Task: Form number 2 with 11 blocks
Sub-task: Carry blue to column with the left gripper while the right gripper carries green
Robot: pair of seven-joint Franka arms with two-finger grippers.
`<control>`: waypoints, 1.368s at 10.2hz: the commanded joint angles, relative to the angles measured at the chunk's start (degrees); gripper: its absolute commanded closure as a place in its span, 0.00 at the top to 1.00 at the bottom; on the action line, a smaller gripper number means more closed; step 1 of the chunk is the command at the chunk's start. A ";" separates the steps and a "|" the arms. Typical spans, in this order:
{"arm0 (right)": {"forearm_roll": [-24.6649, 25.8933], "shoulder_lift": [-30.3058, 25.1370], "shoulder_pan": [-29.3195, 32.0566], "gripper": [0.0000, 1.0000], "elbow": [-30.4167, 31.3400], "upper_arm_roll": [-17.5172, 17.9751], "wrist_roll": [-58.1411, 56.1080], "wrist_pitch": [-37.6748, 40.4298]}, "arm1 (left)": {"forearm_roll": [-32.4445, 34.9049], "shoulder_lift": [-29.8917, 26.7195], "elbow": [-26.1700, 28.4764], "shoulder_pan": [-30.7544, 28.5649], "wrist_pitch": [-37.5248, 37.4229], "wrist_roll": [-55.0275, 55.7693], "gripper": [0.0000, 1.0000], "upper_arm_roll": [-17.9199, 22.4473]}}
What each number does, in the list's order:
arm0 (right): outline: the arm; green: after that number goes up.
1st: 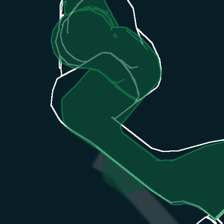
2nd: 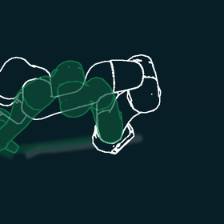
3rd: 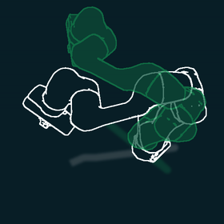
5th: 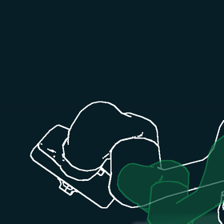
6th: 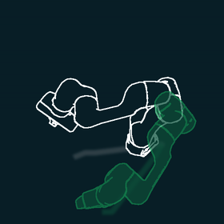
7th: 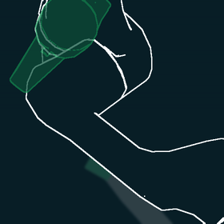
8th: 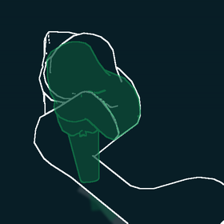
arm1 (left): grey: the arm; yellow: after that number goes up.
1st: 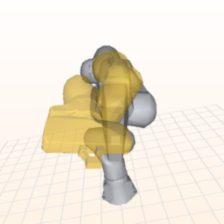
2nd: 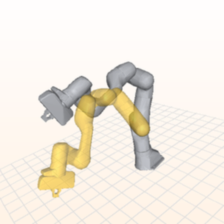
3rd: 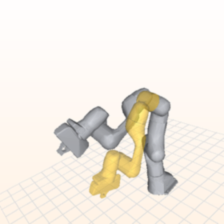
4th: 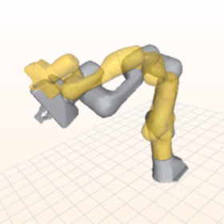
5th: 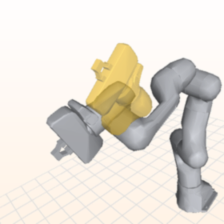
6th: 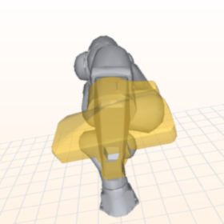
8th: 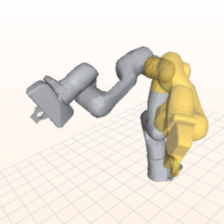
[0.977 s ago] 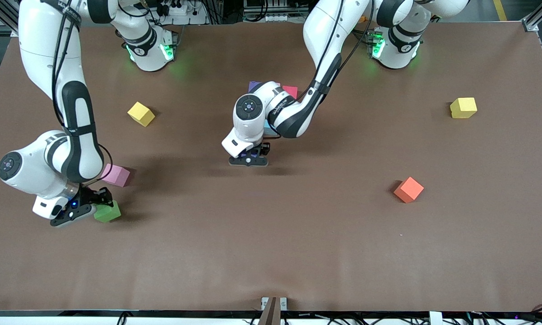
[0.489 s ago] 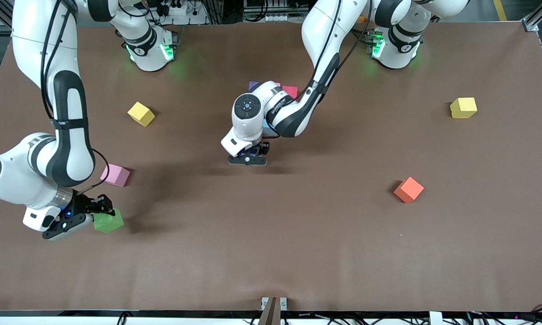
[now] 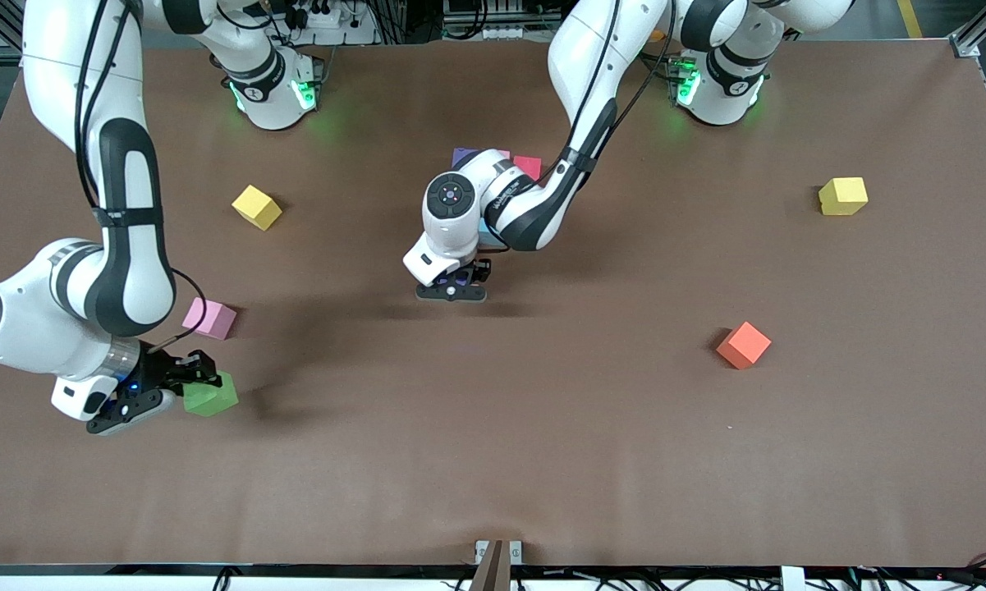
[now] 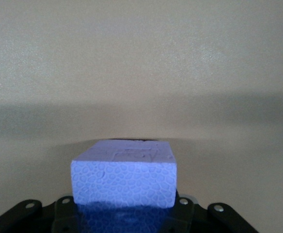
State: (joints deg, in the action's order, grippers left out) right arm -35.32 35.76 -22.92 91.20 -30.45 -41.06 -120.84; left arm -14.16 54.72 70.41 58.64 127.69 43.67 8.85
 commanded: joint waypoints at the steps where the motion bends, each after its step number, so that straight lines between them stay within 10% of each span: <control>1: 2.79 -2.80 -1.95 0.16 0.74 -0.31 5.53 1.75 | -2.27 1.53 -1.94 0.95 0.54 -1.83 0.47 1.43; 7: 2.89 -3.24 -2.30 0.17 0.74 -0.13 6.96 4.12 | -3.06 1.79 -1.50 1.57 0.63 -1.83 0.52 1.61; 10: 2.80 -3.86 -3.01 0.17 0.65 -0.22 8.53 4.74 | -2.54 1.70 -1.15 1.74 0.63 -1.92 1.00 2.13; 14: 2.80 -4.65 -3.80 0.17 0.65 -0.22 10.38 6.75 | -2.27 1.44 -0.80 2.44 0.46 -2.01 1.00 2.31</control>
State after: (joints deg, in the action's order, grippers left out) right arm -33.51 32.71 -26.24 91.16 -30.67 -32.74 -115.71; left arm -15.31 55.70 70.35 59.81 128.23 43.20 9.67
